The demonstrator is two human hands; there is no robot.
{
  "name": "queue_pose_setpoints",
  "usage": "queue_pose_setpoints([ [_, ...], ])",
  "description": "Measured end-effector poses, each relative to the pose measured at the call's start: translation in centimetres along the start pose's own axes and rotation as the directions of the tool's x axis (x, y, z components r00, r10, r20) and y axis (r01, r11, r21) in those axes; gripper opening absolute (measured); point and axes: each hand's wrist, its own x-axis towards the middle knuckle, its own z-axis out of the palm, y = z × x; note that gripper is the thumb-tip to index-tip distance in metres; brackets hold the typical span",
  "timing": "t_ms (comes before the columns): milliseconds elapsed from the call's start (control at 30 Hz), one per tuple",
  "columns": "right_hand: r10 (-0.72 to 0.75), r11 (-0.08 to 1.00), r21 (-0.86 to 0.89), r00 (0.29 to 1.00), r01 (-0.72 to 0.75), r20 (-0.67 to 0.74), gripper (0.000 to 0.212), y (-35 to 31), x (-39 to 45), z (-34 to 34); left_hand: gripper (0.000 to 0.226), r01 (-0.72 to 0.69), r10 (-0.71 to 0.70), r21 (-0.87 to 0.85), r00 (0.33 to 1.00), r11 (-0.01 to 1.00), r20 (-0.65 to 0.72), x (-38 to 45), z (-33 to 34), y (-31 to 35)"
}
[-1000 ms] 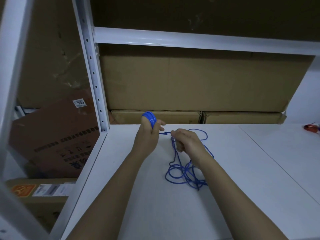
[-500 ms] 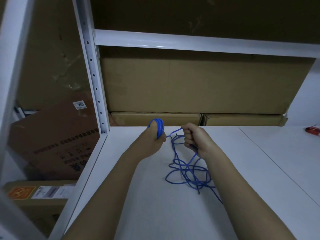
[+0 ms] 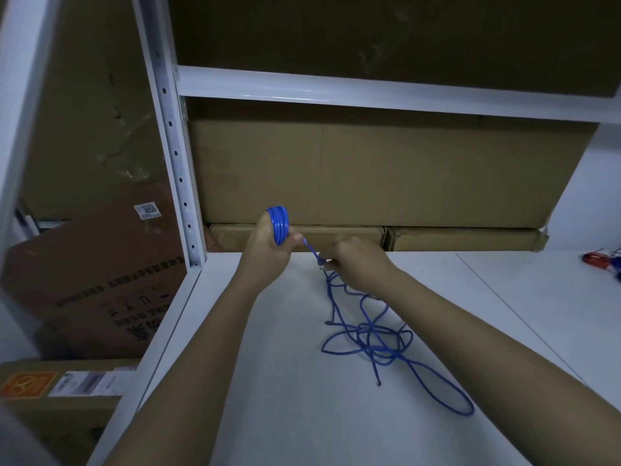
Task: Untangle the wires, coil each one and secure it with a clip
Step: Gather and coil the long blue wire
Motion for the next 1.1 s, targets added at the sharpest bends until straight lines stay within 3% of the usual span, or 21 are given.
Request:
queue_pose_setpoints([
  [133,0.092,0.885,0.433,0.977,-0.169,0.193,0.017,-0.6,0.0,-1.3,0.015,0.033,-0.034,-0.012,0.996,0.999,-0.086,0.4,0.0,-0.2],
  [267,-0.022,0.549,0.782,0.929,-0.297,0.368,0.019,0.2,-0.5,-1.9,0.016,0.026,-0.026,-0.002,0.996,1.0,-0.083,0.1,-0.1,-0.7],
  [433,-0.236,0.235,0.928,0.909,-0.29,0.343,0.015,0.3,-1.8,-1.8,0.017,0.031,-0.035,-0.083,0.998,0.996,-0.058,-0.4,0.5,-0.5],
  [500,-0.268,0.042,0.961,0.923,-0.273,0.274,0.011,0.2,-2.1,-1.2,0.018,-0.015,0.01,-0.058,0.996,0.998,-0.091,-0.5,0.8,-0.2],
  [600,-0.165,-0.35,0.901,0.964,-0.256,0.21,0.009,0.3,-1.9,-0.1,0.018,-0.128,0.134,0.042,0.978,0.991,-0.163,-0.7,0.6,0.2],
  [633,-0.107,-0.399,0.872,0.959,-0.284,0.263,0.012,0.5,-1.9,0.0,0.018,-0.163,0.176,0.086,0.97,0.983,-0.169,-0.7,0.4,0.2],
  [667,-0.055,-0.373,0.87,0.943,-0.323,0.327,0.018,0.9,-1.8,-0.1,0.019,-0.185,0.206,0.138,0.966,0.973,-0.156,-0.6,0.2,0.2],
  [700,-0.011,-0.28,0.889,0.927,-0.362,0.374,0.023,1.3,-1.7,-0.3,0.02,-0.199,0.227,0.202,0.965,0.959,-0.128,-0.5,0.0,0.3],
  [800,0.078,0.162,0.905,0.92,-0.393,0.385,0.016,2.8,-1.1,-1.4,0.024,-0.263,0.302,0.43,0.953,0.864,-0.022,-0.5,-0.3,0.8],
  [900,0.182,0.519,0.821,0.969,-0.238,0.166,0.018,2.8,-0.7,-2.8,0.025,-0.272,0.32,0.507,0.947,0.818,-0.007,-0.4,-0.8,1.5],
  [967,0.2,0.669,0.724,0.979,-0.17,0.045,0.02,2.5,-0.3,-3.4,0.024,-0.257,0.31,0.504,0.95,0.824,-0.023,-0.1,-1.0,1.8],
  [1033,0.25,0.886,0.419,0.966,-0.2,-0.069,0.02,2.4,0.4,-3.9,0.024,-0.26,0.31,0.49,0.951,0.832,-0.021,-0.1,-0.9,2.3],
  [1067,0.245,0.965,0.142,0.952,-0.221,-0.186,0.022,2.3,0.8,-4.3,0.025,-0.263,0.311,0.473,0.95,0.841,-0.024,-0.2,-0.6,2.7],
  [1100,0.172,0.968,-0.121,0.931,-0.22,-0.321,0.021,2.2,1.3,-4.5,0.027,-0.26,0.306,0.447,0.952,0.856,-0.031,-0.2,-0.3,3.1],
])
